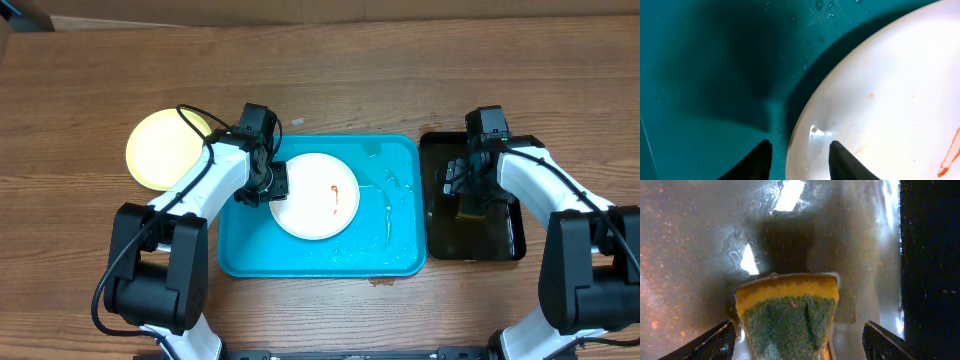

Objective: Clean dirty plates on tray and stack at the side
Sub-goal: 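Rub the sponge in the black tray's water with the right gripper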

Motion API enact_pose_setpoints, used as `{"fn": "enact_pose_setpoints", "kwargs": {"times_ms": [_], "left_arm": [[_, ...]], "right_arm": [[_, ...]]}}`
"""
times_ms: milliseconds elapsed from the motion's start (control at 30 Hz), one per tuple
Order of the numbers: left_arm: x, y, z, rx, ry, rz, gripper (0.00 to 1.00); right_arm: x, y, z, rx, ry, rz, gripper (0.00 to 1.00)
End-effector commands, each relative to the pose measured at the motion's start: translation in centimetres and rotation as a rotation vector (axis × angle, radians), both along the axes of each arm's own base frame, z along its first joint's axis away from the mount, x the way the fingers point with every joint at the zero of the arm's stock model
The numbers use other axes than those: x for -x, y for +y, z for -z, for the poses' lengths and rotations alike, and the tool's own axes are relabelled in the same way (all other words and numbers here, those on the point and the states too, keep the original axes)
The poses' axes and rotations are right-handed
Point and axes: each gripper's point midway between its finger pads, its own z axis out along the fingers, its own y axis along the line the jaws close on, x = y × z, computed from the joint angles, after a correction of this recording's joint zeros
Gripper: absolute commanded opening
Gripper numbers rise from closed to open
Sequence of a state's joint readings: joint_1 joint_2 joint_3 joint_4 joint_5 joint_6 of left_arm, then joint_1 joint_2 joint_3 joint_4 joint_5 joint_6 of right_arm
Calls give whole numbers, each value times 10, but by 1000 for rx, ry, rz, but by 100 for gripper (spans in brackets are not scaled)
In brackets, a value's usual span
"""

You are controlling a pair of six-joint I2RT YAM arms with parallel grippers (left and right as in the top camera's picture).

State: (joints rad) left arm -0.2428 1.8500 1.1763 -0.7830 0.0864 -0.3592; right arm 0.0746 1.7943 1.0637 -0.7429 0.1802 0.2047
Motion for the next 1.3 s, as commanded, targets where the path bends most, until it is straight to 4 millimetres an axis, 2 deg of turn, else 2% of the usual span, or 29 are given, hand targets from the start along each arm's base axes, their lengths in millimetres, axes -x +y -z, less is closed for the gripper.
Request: {"fn": "enact_pose_setpoints", "kwargs": {"times_ms": [0, 33, 133, 167, 233, 333, 400, 500, 533, 633, 900, 1100, 1267], "left_arm": [[3, -4, -1, 11, 1, 24, 39], [3, -4, -1, 11, 1, 23, 39], [3, -4, -1, 11, 2, 24, 38], [3, -5, -1, 13, 2, 24, 38], [2, -5, -1, 14, -2, 24, 39], [0, -6, -1, 17, -9, 24, 39], [0, -6, -1, 17, -10, 21, 39], [-1, -6, -1, 17, -12, 21, 36], [-1, -6, -1, 18, -12, 21, 34], [0, -6, -1, 17, -10, 21, 27], [0, -6, -1, 17, -9, 21, 24], [9, -4, 8, 12, 10, 21, 23], [10, -4, 11, 14, 7, 21, 6]], "right_arm": [[3, 1, -3, -2, -2, 0, 76], [6, 1, -3, -2, 9, 3, 71], [13, 9, -1, -50, 41, -4, 47], [15, 14, 0, -83, 49, -8, 43], [17, 28, 1, -159, 60, -20, 43], [20, 34, 2, -192, 68, -24, 41], [20, 34, 2, -192, 69, -24, 24], [19, 34, 2, -191, 64, -25, 6], [18, 34, 2, -192, 61, -25, 4], [17, 34, 2, -193, 58, -25, 4], [20, 34, 2, -192, 69, -28, 4], [19, 34, 2, -188, 67, -81, 4], [16, 34, 2, -188, 56, -81, 4]]}}
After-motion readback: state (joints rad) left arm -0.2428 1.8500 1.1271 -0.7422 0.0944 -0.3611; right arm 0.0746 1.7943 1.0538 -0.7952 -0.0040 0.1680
